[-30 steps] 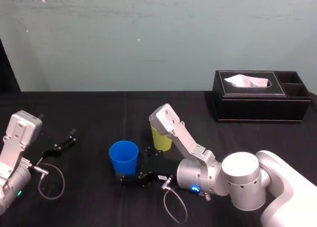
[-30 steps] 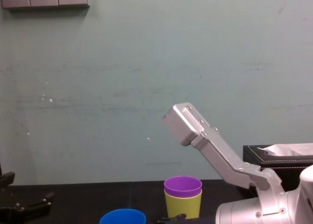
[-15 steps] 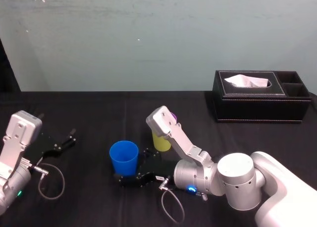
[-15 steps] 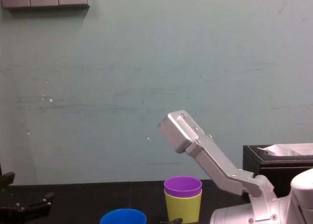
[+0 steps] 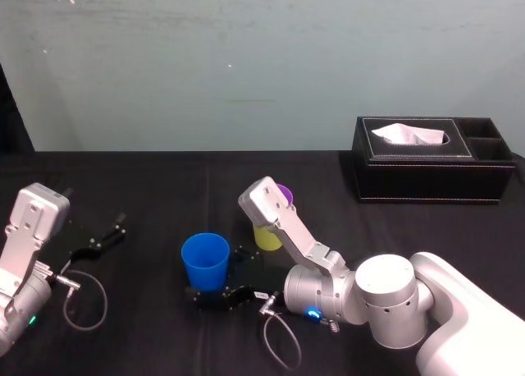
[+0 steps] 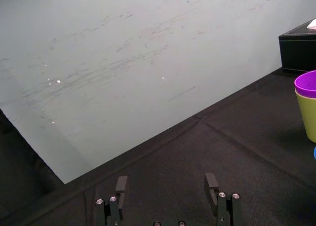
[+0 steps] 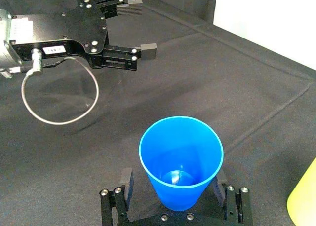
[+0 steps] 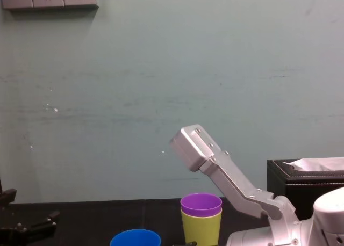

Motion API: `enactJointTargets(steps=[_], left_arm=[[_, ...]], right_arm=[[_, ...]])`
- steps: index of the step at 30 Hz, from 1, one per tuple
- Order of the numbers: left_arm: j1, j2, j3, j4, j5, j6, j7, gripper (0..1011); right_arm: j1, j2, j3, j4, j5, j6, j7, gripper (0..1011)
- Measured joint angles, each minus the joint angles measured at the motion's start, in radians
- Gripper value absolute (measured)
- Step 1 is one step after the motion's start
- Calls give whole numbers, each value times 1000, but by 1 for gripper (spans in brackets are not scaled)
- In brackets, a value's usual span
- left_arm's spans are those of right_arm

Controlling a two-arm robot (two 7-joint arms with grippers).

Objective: Stack the three plastic cups sequentially using one hand.

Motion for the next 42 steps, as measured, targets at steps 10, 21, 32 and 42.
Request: enactJointTargets(steps=[10,21,32,42], left_arm=[[0,0,0,0,0,0,0,1000],[0,0,0,0,0,0,0,1000],[0,0,0,0,0,0,0,1000],[0,0,0,0,0,0,0,1000]], right_arm=[[-2,-12,5,14,-7,-16,-2,1003],[-2,-25,12,33,-17,-29,-13,1003],[-3,-29,15,41,-18,-33,-14,1003],[-3,-28,14,38,-18,-32,-14,824]])
